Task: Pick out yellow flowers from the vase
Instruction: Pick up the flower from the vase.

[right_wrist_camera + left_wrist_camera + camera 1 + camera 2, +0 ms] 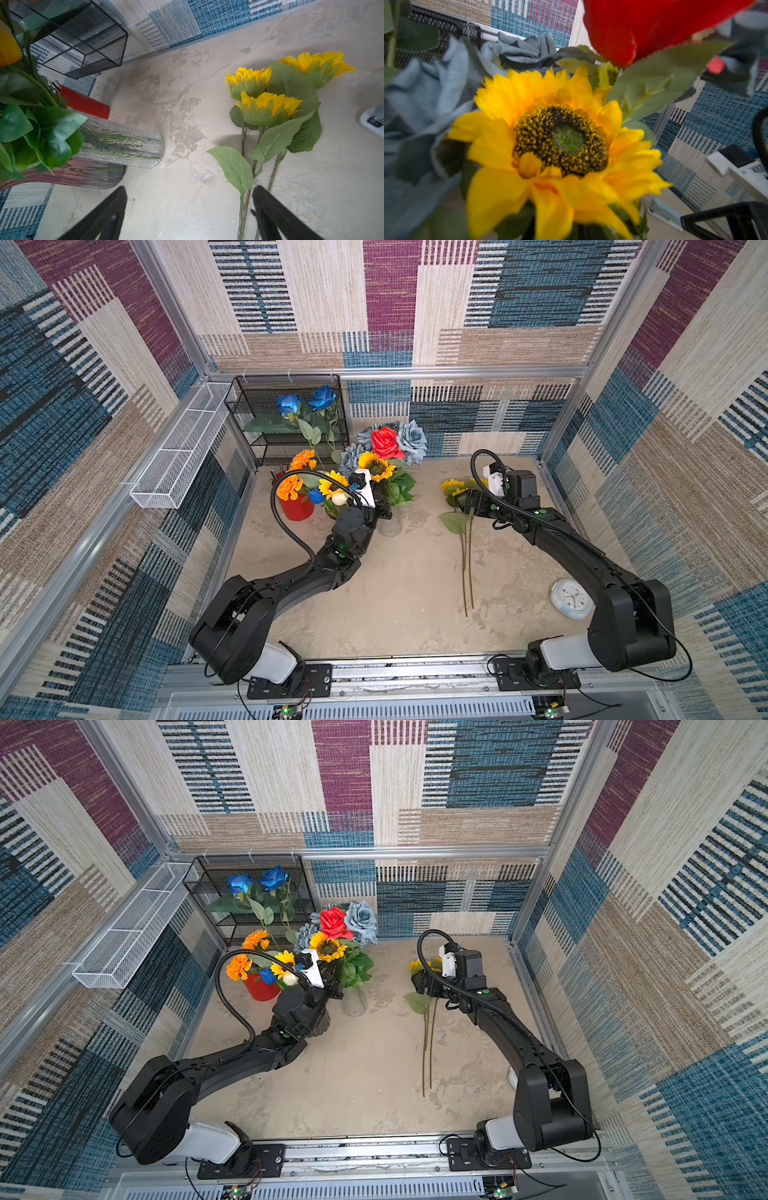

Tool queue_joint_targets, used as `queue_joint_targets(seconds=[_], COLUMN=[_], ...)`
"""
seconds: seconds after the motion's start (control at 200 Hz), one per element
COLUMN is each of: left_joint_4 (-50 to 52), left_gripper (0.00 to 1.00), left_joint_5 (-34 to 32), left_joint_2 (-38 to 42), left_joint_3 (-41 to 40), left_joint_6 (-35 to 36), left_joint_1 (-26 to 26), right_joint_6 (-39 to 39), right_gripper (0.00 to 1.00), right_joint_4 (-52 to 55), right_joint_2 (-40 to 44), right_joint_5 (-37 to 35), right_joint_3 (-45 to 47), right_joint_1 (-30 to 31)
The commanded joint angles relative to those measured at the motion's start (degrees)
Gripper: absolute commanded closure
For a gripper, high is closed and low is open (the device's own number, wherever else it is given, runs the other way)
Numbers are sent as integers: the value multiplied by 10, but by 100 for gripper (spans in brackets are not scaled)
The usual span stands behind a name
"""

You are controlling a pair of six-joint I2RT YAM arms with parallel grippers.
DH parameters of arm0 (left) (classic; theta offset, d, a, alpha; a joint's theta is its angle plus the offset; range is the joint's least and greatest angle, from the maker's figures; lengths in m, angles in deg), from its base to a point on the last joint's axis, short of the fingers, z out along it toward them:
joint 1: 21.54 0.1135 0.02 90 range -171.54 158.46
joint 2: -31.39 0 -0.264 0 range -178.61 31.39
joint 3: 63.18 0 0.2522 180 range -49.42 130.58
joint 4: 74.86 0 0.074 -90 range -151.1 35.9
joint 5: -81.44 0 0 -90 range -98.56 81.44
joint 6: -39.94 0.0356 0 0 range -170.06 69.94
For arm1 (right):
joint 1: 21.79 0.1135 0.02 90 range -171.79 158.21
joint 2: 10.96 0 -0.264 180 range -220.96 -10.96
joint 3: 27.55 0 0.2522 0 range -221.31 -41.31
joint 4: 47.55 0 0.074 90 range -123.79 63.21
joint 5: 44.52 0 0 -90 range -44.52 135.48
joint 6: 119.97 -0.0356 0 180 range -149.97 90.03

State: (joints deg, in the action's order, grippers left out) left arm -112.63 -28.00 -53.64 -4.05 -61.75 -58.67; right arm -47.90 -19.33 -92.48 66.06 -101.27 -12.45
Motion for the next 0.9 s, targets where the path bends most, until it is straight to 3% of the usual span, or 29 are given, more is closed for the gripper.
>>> queue_joint_targets(seconds=[0.0, 0.185, 0.501, 0.896], left_joint_4=[-53, -60, -44, -10], left_gripper=[80, 82, 100, 100], left_joint_5=[-16, -17, -12, -6], left_joint_2=[-13, -19, -3, 51], left_joint_3=[-2, 4, 8, 4], left_joint_6=[-6, -11, 1, -4], left_joint_1=[1, 1, 2, 3], right_joint_6=[8, 6, 4, 4], right_gripper=[4, 4, 4, 4], right_joint_4=[3, 5, 6, 8], right_joint_2=[1, 1, -1, 2], right_joint_5=[5, 3, 4, 5], right_joint_3=[-8, -10, -12, -12], right_joint_1=[0, -1, 0, 0])
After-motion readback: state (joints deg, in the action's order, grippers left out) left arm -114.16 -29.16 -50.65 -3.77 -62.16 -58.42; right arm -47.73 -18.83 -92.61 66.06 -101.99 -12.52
